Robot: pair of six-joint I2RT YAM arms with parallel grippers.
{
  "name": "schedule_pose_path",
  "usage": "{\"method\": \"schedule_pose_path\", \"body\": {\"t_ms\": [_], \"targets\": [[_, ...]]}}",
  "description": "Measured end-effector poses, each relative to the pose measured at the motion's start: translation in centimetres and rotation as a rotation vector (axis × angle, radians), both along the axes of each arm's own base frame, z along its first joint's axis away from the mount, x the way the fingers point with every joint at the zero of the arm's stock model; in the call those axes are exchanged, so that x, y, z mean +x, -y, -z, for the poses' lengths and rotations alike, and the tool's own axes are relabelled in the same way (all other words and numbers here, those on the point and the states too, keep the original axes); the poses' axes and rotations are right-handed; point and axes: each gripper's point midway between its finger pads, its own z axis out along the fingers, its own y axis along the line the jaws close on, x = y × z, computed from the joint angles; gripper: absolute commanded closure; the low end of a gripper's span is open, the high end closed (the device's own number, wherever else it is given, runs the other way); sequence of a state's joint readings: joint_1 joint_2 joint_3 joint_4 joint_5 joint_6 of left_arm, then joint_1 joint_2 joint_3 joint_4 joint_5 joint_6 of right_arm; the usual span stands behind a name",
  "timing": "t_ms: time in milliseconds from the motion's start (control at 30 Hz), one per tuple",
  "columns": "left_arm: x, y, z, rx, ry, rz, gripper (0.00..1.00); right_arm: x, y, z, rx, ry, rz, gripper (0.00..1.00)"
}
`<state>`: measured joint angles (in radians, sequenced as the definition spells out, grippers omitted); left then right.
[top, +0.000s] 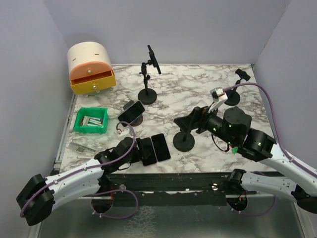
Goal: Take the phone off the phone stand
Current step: Place the phone at the center of the board.
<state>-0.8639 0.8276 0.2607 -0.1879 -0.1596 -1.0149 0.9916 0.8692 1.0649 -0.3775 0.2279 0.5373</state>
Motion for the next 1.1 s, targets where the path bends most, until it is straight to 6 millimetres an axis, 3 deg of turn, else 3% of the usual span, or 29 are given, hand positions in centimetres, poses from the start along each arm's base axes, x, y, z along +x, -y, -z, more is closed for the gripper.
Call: {"method": "schedule_pose_path", "body": {"t_ms": [133,233,600,833,967,1100], "targets": [[0.1,-0.7,-0.6,0.026,0.014,-0.012,0.15,0.1,0.3,0.5,-0.014,-0.007,0.012,0.0],[0.5,-1.0,-2.4,0.032,0.05,-0.018,0.02,0.0,0.5,0.8,-0.018,-0.008,0.018,0.0],[2.4,-1.9,-11.5,0.051,0.231,-0.023,0.01,-0.2,1.3,1.2,-0.019,-0.005,0.03,0.0],[5.0,-3.3,-18.7,0.179,0.437,-0.023,0.01,-0.3,1.6,2.7,-0.038,-0.009,0.03,0.01],[6.4,-3.9,-19.6,0.288,0.49,-0.012,0.01,-0.3,1.5,3.7,-0.057,-0.02,0.029,0.01],[8.6,-5.4,-18.1,0.411,0.464,-0.027,0.01,-0.2,1.1,3.8,-0.056,-0.022,0.019,0.01]]}}
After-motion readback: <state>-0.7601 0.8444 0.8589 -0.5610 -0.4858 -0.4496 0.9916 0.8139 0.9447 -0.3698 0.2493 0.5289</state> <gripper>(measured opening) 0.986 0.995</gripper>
